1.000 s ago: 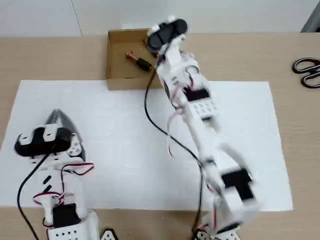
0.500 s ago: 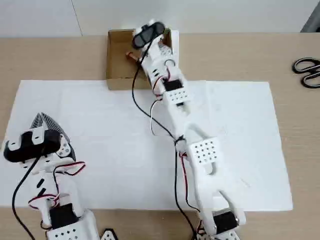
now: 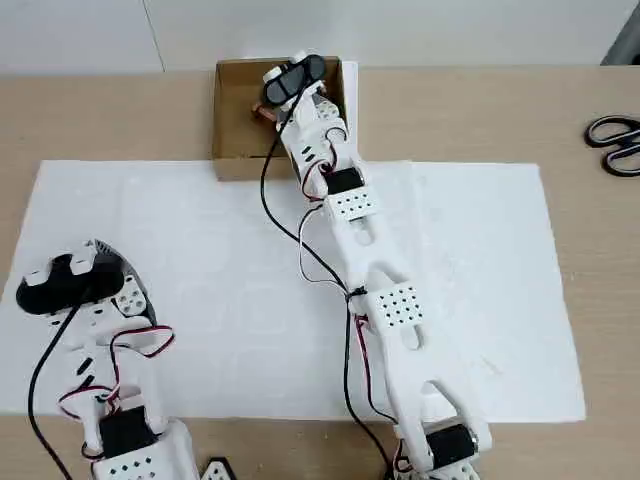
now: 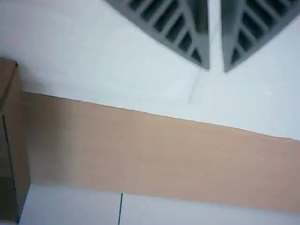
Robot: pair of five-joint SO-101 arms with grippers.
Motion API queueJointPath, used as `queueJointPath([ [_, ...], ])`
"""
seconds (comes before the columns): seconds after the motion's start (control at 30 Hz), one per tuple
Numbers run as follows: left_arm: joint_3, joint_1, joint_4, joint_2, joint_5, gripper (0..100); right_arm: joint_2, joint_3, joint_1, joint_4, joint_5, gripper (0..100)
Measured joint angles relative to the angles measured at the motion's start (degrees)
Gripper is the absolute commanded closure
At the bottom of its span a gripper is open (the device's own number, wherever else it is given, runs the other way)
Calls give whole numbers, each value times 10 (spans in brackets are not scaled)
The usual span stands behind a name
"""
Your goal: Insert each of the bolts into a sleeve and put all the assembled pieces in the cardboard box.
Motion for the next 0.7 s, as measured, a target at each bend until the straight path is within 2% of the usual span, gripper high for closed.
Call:
queueJointPath([
  [0.2, 0, 0, 0, 0, 0, 994, -2, -5, 0, 48, -1, 869],
  [0.7, 0, 0, 0, 0, 0, 994, 2, -91, 4, 122, 0, 868],
])
